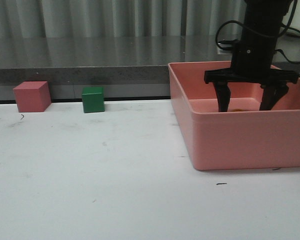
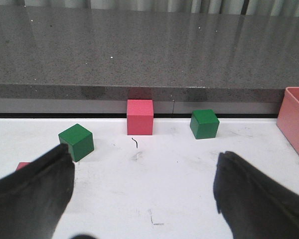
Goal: Place and stand button with both arms
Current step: 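Lower the right gripper into the pink bin over the yellow button, then close the right gripper on the button's black base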
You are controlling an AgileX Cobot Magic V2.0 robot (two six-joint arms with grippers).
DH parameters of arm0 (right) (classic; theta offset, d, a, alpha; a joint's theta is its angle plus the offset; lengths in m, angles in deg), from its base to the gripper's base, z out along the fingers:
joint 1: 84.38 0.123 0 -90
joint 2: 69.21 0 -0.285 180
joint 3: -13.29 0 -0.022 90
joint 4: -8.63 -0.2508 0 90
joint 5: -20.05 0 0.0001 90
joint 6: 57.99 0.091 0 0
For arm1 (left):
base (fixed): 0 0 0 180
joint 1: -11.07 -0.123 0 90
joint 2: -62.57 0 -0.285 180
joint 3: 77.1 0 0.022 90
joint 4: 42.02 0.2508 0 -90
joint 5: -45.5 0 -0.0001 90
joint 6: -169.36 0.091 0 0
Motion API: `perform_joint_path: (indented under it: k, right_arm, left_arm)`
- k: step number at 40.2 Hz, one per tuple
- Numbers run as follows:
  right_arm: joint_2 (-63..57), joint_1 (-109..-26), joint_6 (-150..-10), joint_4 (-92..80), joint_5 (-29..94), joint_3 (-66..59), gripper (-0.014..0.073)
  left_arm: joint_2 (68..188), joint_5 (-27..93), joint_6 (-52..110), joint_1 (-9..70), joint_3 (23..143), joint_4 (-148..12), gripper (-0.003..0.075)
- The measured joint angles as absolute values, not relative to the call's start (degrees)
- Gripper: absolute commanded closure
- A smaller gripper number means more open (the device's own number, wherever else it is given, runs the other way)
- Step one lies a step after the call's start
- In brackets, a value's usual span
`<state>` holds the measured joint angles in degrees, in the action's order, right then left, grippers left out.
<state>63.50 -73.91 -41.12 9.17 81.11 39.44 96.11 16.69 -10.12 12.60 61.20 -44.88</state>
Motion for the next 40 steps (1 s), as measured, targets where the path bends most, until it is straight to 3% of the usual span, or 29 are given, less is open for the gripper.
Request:
perform_joint_path:
  k: [17, 28, 40]
  right_arm:
    - [66.27, -74.05, -40.81, 9.22, 81.62, 39.59, 0.0055]
    - [66.36, -73.95, -40.81, 8.21, 81.96, 39.59, 0.0382]
    - [65.89, -73.84, -40.68, 8.63, 83.46, 39.59, 0.0412]
  left_arm:
    - [96.11, 16.69, -10.12, 12.6, 61.2, -44.88, 0.0158]
    - [96.11, 16.69, -10.12, 12.6, 61.2, -44.88, 0.0158]
    - [96.11, 16.69, -10.12, 12.6, 61.2, -44.88, 0.0158]
